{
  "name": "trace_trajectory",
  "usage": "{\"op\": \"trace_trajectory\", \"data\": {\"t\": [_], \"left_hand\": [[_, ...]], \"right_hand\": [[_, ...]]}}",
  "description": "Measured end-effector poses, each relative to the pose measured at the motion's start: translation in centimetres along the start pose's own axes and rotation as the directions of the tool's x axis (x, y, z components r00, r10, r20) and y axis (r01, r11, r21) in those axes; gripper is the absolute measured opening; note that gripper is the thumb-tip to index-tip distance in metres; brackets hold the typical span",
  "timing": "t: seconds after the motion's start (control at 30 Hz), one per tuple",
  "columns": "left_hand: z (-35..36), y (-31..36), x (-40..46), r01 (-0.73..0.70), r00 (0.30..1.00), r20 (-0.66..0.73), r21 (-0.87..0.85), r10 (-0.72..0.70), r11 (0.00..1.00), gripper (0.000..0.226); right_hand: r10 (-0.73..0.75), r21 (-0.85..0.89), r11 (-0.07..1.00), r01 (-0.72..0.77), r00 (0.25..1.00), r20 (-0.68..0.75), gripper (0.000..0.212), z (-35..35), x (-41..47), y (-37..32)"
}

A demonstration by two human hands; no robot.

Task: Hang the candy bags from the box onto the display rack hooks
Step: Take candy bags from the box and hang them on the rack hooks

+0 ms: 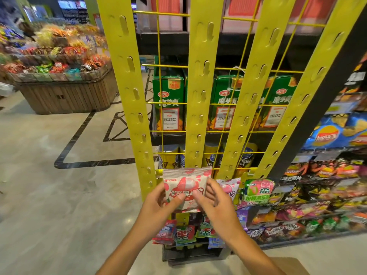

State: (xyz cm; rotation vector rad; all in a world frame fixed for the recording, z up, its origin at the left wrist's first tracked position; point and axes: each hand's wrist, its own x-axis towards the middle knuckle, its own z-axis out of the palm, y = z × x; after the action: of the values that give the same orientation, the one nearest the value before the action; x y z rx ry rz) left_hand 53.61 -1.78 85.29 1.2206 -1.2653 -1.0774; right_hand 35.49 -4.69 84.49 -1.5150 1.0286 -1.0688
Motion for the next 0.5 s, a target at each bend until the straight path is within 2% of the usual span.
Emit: {"op": "trace_trajectory", "data": {"t": [0.1, 0.27, 0.4, 0.5], "left_hand": [[0.9, 0.5, 0.9, -0.077, 0.997, 0.025, 0.05, 0.076, 0.996, 0.033], [1.2, 2.3, 3.6, -0.133, 0.989, -0.068, -0.006, 0.132, 0.991, 0.054], [1.4, 3.6, 5.6, -0.164, 0.984, -0.068, 0.014, 0.164, 0.986, 0.053], [1.8, 4.1, 6.1, -0.166, 0.985, -0.038, 0.067, 0.169, 0.984, 0.042]], "right_hand": [[-0.025, 0.024, 0.999, 0.028, 0.995, -0.101, 0.022, -1.0, 0.2, -0.1], [-0.028, 0.024, 0.999, 0.032, 0.987, -0.157, 0.03, -3.2, 0.2, 0.1], [-0.022, -0.018, 1.0, 0.019, 0.989, -0.148, 0.026, -4.1, 0.6, 0.0], [-0.022, -0.037, 0.999, 0.017, 0.988, -0.152, 0.025, -4.3, 1.0, -0.1]]}}
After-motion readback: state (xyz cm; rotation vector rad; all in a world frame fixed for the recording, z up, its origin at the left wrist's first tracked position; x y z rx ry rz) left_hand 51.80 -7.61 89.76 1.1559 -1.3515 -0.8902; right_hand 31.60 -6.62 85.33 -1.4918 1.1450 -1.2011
